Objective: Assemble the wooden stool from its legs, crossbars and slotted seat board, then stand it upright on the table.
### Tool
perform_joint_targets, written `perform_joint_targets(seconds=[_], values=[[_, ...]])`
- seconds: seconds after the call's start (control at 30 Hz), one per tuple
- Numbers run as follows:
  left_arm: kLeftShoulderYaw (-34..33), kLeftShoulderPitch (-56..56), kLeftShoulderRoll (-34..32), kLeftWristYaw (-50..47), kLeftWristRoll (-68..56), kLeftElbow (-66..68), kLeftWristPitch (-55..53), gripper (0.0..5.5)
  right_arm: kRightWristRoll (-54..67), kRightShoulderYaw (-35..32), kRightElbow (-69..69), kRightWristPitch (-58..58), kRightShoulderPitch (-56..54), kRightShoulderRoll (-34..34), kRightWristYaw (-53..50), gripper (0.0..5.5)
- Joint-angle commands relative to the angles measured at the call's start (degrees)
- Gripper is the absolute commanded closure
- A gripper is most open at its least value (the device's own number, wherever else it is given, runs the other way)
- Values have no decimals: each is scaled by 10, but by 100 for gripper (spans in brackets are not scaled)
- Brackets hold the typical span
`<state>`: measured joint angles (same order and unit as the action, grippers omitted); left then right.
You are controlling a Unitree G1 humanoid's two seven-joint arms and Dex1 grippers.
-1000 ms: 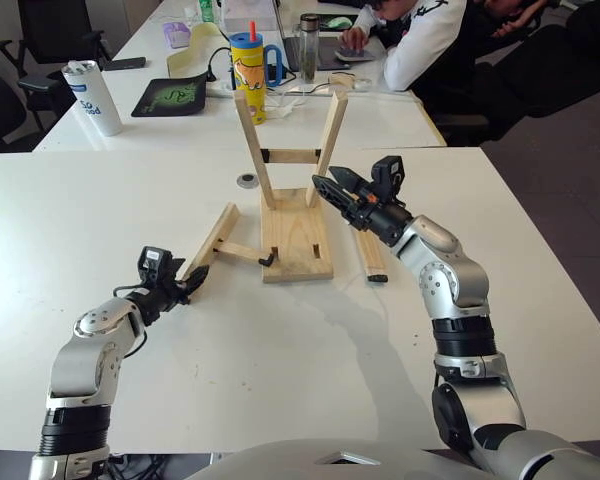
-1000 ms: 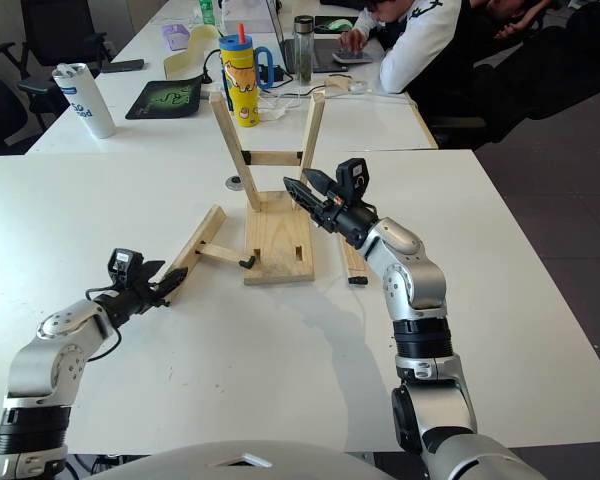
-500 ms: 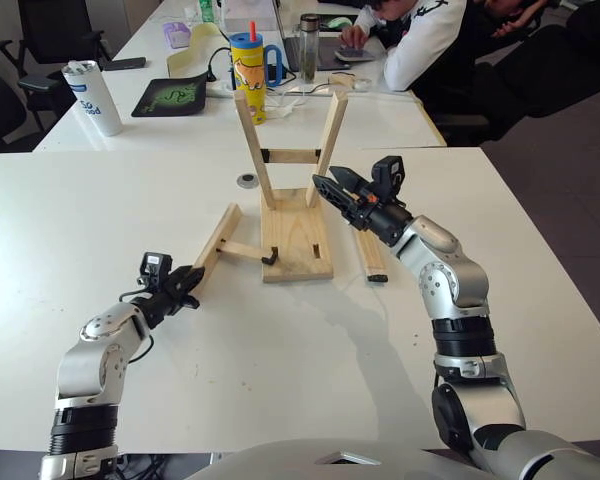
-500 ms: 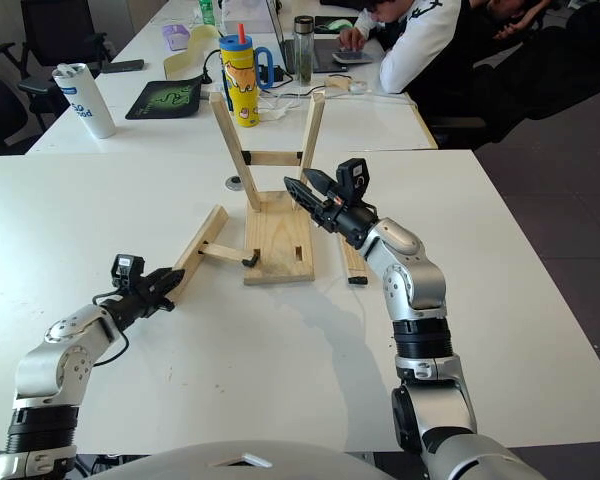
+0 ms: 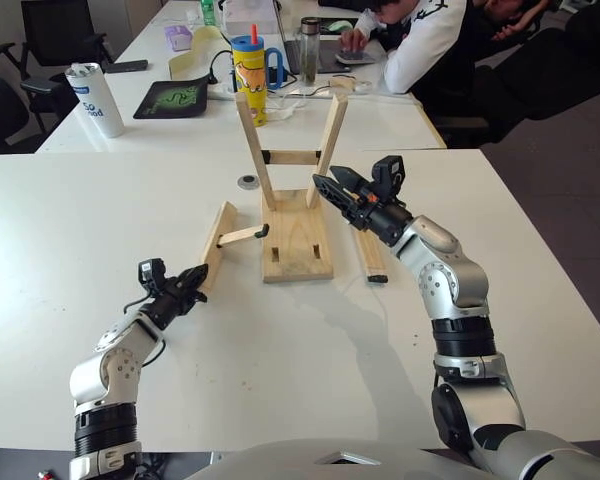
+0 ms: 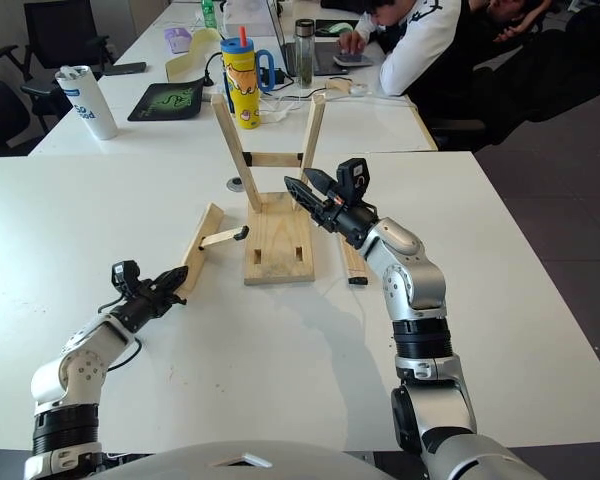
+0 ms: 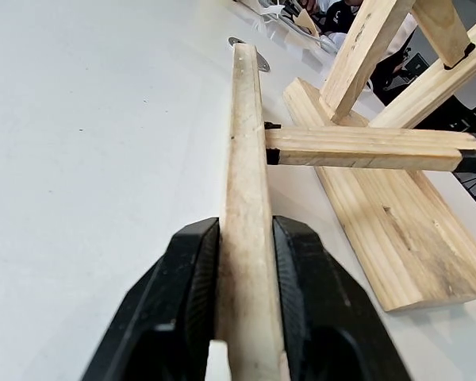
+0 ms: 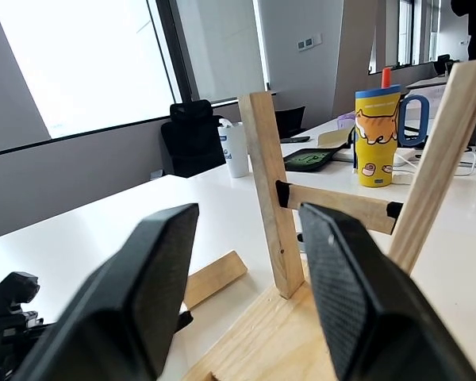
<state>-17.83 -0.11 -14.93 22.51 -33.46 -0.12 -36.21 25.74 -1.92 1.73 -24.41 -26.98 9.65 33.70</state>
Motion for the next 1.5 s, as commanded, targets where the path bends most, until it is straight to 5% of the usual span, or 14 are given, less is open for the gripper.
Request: perform_joint_targets(seconds=[0.03,0.13,0.87,1.27,1.5], values=[[11,31,-17,-48,52,58,-28,388,6,-6,-6,4,5,-2,-4,315],[8,24,-20,-54,53,70,-24,349,6,-6,-8,6,8,-3,-7,315],[-43,-170,-86,-76,52,-28,88,349,5,-6,-2,7,1,-2,-6,315],[-10,-551,-129,-22,114,349,242,349,7,-3,-2,6,-2,-15,-11,315],[3,-495,-110,-22,149,451,260,349,10,-2,-16,-4,10,-18,-16,315]])
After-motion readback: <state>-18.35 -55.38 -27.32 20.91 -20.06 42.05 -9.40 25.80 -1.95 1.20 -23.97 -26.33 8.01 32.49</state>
